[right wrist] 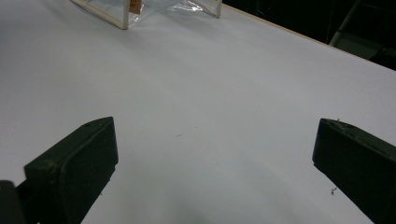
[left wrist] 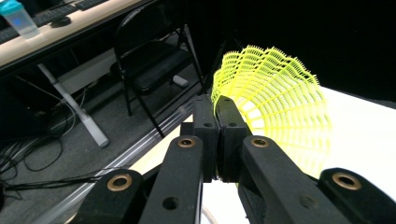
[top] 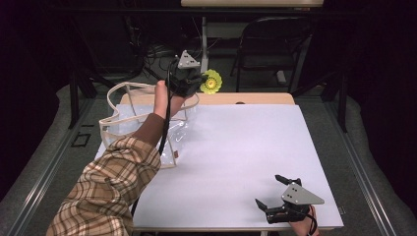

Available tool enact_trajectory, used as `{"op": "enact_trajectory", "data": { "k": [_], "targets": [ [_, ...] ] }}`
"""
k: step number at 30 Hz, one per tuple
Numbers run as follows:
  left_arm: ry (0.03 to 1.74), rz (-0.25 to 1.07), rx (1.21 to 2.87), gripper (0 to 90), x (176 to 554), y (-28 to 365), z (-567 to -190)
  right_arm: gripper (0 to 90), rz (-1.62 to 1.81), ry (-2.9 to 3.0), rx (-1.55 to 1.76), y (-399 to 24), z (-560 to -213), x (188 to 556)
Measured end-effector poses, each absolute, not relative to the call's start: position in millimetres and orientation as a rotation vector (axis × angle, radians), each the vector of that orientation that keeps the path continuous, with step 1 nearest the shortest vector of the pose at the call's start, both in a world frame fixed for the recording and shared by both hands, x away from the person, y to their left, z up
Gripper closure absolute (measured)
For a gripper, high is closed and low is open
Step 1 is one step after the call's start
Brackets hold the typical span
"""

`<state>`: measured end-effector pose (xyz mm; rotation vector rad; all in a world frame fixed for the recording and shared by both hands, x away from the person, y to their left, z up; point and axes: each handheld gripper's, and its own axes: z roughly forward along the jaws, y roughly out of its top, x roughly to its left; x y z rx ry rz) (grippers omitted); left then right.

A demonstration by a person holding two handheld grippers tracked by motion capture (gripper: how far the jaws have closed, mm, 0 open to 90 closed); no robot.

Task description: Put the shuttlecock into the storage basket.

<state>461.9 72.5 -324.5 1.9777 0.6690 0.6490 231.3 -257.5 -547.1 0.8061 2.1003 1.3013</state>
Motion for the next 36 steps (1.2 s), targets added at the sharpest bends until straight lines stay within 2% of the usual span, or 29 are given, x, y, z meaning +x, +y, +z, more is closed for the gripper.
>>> {"op": "enact_trajectory", "data": {
  "k": [36],
  "targets": [
    [0.786,0.7,1.903,89.1,464,135,-314,0.0,1.297,2.098,0.806,-257,-548,232]
  ]
}}
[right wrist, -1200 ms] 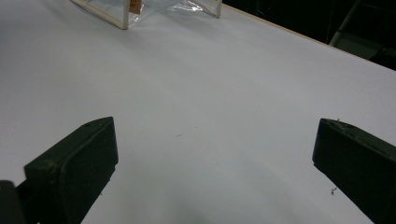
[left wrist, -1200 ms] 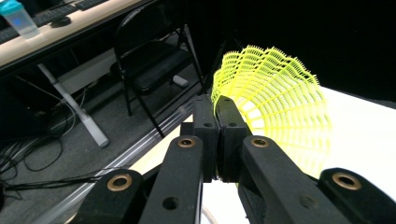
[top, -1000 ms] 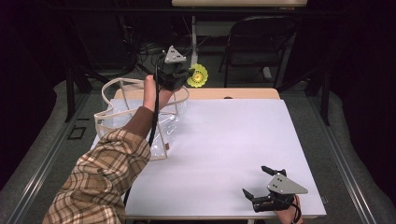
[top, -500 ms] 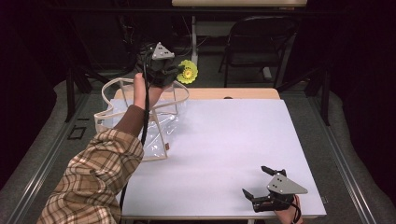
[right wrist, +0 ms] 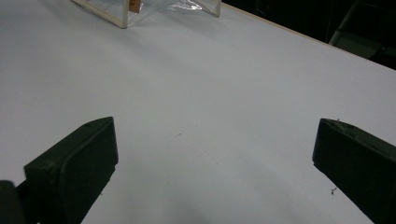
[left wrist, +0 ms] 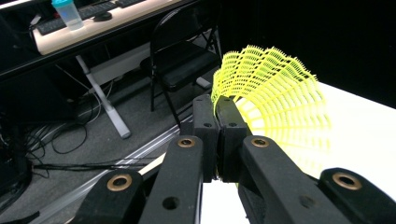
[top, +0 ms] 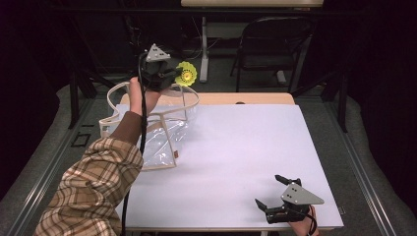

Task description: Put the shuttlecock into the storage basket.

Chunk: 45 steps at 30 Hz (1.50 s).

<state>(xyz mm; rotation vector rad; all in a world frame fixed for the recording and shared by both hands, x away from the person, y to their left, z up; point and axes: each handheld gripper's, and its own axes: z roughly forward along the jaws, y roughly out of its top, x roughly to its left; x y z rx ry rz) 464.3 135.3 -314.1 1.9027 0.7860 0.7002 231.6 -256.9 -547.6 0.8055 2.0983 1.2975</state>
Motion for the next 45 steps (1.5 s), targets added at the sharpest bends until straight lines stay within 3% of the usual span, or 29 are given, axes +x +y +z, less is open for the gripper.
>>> {"op": "enact_trajectory", "data": {
  "k": [45],
  "targets": [
    [0.903,0.713,1.879,89.0,457,205,-314,0.0,1.301,2.094,0.803,-257,-547,231]
  ]
}}
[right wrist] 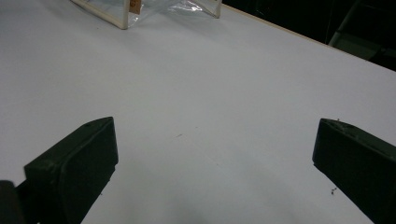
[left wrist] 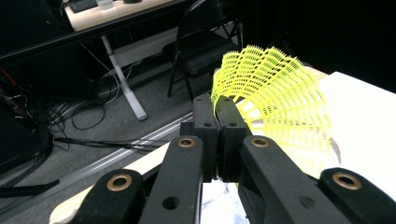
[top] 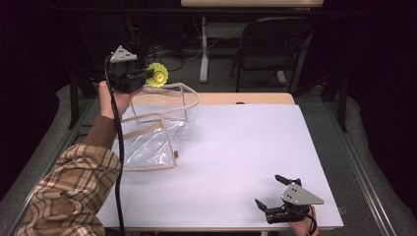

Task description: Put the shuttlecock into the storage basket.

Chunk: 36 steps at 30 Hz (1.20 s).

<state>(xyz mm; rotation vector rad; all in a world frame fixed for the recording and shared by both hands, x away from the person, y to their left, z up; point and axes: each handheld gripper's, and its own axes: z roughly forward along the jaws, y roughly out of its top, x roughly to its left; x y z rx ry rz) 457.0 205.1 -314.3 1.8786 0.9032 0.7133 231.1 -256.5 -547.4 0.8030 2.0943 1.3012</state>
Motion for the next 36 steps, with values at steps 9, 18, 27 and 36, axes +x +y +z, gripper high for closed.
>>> {"op": "enact_trajectory", "data": {
  "k": [9,18,27,36],
  "targets": [
    [0.924,0.719,1.871,89.1,455,215,-315,0.0,1.3,2.094,0.801,-257,-547,231],
    [0.939,0.719,1.884,89.1,456,221,-316,0.0,1.298,2.096,0.8,-256,-548,231],
    [0.951,0.718,1.894,89.0,457,225,-320,0.0,1.294,2.1,0.8,-256,-548,231],
    [0.966,0.709,1.903,89.0,457,231,-326,0.0,1.294,2.099,0.798,-256,-548,231]
  ]
}}
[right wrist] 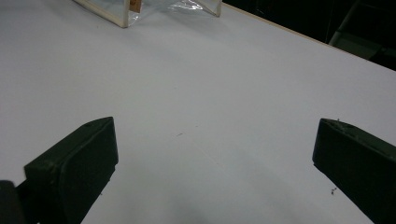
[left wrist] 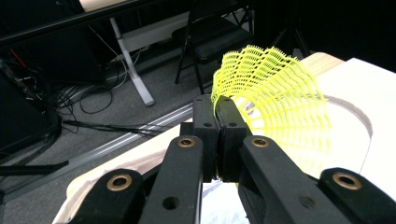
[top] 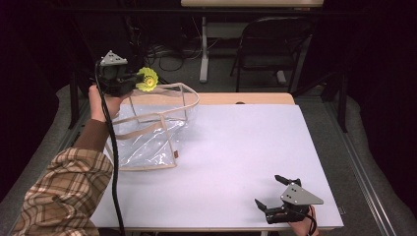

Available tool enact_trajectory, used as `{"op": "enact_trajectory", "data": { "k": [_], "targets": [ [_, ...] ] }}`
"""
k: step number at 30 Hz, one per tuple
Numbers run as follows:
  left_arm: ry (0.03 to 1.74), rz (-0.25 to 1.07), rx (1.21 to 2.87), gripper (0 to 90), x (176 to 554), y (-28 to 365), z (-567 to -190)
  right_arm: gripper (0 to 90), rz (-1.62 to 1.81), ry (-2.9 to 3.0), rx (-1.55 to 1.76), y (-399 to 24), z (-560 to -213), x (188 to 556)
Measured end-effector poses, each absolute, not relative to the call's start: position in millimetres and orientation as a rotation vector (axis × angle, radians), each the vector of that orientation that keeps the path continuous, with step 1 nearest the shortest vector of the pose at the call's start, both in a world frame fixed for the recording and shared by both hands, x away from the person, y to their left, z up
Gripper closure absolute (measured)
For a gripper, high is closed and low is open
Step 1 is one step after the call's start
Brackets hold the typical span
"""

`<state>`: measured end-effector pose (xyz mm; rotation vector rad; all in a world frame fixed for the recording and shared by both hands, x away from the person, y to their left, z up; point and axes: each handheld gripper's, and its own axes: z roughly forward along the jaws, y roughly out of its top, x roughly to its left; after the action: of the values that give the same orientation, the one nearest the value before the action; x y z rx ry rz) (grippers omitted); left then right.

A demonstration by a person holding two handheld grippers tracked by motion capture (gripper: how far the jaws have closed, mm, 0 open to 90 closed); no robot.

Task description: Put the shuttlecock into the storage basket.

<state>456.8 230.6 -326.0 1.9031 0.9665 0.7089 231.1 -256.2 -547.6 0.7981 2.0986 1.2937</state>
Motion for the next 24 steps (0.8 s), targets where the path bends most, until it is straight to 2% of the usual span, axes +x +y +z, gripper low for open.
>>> {"op": "enact_trajectory", "data": {
  "k": [24],
  "targets": [
    [0.989,0.678,1.934,89.0,457,237,-337,0.0,1.292,2.098,0.799,-256,-548,231]
  ]
}}
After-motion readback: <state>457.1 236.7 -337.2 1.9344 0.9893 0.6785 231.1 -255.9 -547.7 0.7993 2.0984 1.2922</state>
